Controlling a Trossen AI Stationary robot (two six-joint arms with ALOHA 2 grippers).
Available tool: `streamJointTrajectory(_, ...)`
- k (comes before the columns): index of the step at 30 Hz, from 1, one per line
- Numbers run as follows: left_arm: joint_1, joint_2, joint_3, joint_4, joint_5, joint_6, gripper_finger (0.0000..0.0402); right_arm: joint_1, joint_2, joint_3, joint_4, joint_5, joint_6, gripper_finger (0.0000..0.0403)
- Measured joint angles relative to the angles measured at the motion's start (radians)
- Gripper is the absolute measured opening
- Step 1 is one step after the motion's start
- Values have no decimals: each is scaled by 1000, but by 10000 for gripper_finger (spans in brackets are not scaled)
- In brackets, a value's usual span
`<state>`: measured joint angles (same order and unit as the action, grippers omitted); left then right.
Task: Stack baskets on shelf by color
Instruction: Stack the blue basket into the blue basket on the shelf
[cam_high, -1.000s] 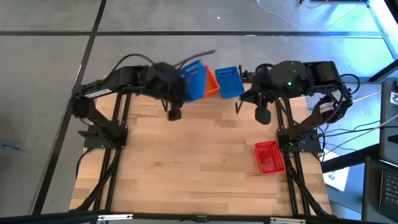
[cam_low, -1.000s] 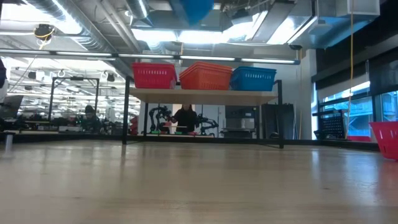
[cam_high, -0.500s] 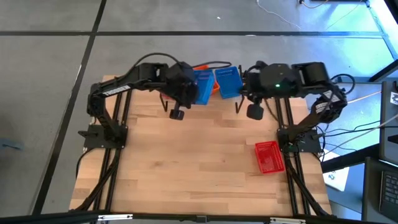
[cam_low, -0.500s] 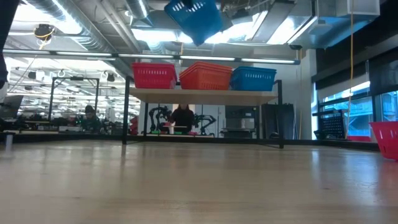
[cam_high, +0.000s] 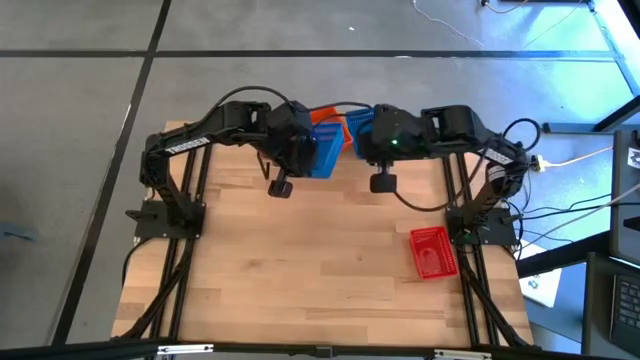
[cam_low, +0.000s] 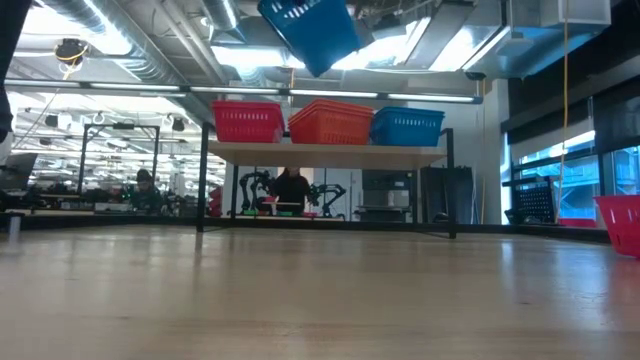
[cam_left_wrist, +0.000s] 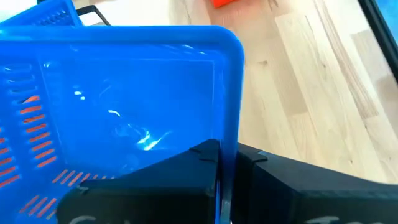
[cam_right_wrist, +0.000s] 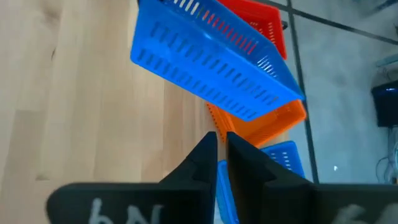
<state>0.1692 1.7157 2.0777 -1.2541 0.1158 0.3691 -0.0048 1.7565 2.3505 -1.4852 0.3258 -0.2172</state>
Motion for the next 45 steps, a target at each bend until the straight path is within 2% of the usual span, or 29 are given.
streamJointTrajectory(4, -11, 0, 0, -8, 7, -2, 0, 0, 14, 0, 16, -29, 5, 17)
streamJointTrajectory(8, -32, 0, 1, -44, 60, -1, 0, -1, 32, 0, 51, -36, 4, 16)
streamJointTrajectory(18, -85, 0, 1, -64, 85, -23, 0, 2, 75, 0, 96, -123, -38, 95)
streamJointTrajectory(22, -100, 0, 1, -65, 92, -25, 0, 3, 82, 0, 101, -259, -119, 113)
streamJointTrajectory(24, -106, 0, 1, -65, 117, -28, 0, 3, 84, 0, 117, -308, -159, 115)
streamJointTrajectory(28, -111, 0, 1, -65, 196, -30, 0, 3, 86, 0, 152, -324, -188, 116)
streamJointTrajectory(31, -123, 0, 1, -64, 198, -30, 0, 2, 86, 0, 153, -340, -188, 116)
streamJointTrajectory(35, -136, 0, 1, -56, 201, -30, 0, 0, 91, 0, 152, -420, -207, 116)
streamJointTrajectory(45, -159, 0, 0, -36, 201, -49, 0, 0, 139, 0, 145, -460, -237, 116)
